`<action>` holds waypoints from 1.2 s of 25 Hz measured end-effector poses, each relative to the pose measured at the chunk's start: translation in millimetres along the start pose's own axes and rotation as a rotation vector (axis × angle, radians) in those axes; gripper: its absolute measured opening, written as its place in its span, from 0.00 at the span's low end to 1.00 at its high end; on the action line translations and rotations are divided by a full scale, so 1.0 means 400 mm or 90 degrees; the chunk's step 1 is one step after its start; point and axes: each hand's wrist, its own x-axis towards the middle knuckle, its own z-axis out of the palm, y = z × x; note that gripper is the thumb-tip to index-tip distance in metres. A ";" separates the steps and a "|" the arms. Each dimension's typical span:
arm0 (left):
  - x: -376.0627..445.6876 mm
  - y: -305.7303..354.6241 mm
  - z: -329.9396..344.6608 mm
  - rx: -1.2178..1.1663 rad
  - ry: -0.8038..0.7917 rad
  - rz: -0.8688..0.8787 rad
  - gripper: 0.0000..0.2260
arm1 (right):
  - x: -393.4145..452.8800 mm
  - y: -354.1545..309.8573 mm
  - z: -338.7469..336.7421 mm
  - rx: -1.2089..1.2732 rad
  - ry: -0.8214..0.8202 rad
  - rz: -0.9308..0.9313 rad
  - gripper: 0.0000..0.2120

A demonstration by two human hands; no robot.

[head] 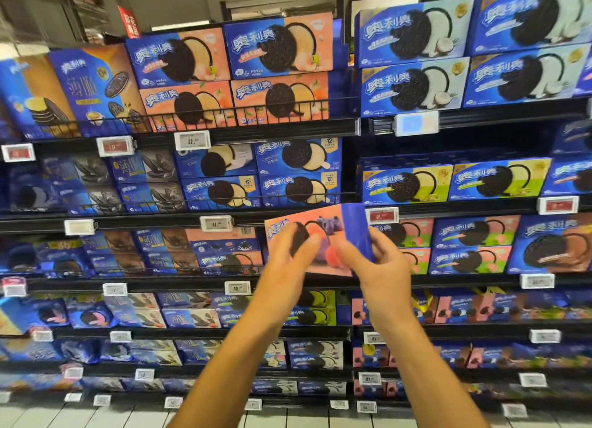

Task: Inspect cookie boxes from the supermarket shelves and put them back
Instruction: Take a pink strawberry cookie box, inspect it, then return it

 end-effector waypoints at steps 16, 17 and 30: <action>0.007 -0.273 -0.152 -0.609 0.077 -0.244 0.20 | 0.018 0.117 -0.067 -0.281 -0.084 0.185 0.35; 0.012 -0.290 -0.159 -0.626 0.081 -0.254 0.20 | 0.018 0.132 -0.081 -0.283 -0.099 0.208 0.39; 0.228 -0.434 -0.168 -0.124 0.246 -0.296 0.11 | 0.142 0.372 -0.044 -0.195 0.042 0.210 0.26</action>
